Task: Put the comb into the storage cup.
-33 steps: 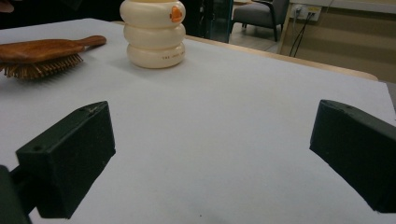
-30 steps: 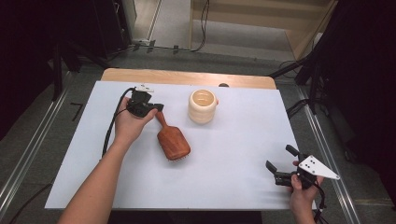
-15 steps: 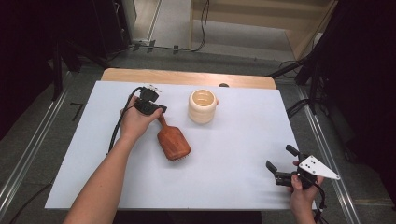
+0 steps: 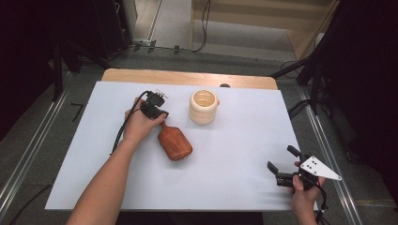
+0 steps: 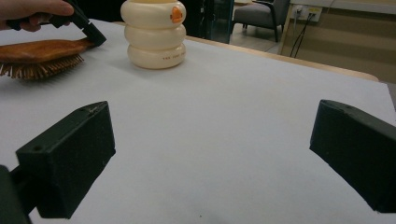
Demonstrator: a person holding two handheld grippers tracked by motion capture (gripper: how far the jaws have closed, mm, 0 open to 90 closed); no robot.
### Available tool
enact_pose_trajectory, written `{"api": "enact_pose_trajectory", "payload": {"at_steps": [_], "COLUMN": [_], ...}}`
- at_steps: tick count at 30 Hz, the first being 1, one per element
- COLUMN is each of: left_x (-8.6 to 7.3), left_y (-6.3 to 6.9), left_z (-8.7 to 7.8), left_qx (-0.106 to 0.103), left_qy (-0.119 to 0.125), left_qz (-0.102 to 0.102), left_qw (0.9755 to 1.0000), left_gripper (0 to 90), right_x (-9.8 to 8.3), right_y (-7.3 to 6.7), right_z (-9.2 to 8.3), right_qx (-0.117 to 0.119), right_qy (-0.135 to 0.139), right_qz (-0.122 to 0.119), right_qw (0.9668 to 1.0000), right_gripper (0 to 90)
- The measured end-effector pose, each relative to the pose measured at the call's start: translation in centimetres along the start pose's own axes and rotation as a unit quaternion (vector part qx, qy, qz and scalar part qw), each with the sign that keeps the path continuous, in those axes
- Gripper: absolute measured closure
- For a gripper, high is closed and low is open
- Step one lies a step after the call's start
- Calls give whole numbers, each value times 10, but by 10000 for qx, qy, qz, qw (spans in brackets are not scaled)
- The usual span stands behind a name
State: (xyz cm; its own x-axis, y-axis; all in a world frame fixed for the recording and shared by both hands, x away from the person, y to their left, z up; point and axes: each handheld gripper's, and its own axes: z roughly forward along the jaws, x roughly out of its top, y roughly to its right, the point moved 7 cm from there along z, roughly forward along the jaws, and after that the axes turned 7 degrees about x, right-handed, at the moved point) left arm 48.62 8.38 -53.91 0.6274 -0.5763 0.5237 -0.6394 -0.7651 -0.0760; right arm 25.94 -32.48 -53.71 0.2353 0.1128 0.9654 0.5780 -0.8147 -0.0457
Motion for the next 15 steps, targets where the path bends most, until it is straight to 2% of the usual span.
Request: {"api": "enact_pose_trajectory", "payload": {"at_steps": [4, 15], "left_x": [-3, -15], "left_y": [0, -1], "left_z": [-1, -7], "left_qx": [-15, -144], "left_qy": [-63, -76], "left_qz": [56, 46], "left_qw": [10000, 9999], "left_gripper": [900, 900], "right_x": [0, 0], "right_y": [0, 0], "right_z": [0, 0], "right_qx": [2, -5], "right_qy": [-1, -17], "right_qz": [-5, -27], "right_qw": [10000, 10000], "right_gripper": [0, 0]}}
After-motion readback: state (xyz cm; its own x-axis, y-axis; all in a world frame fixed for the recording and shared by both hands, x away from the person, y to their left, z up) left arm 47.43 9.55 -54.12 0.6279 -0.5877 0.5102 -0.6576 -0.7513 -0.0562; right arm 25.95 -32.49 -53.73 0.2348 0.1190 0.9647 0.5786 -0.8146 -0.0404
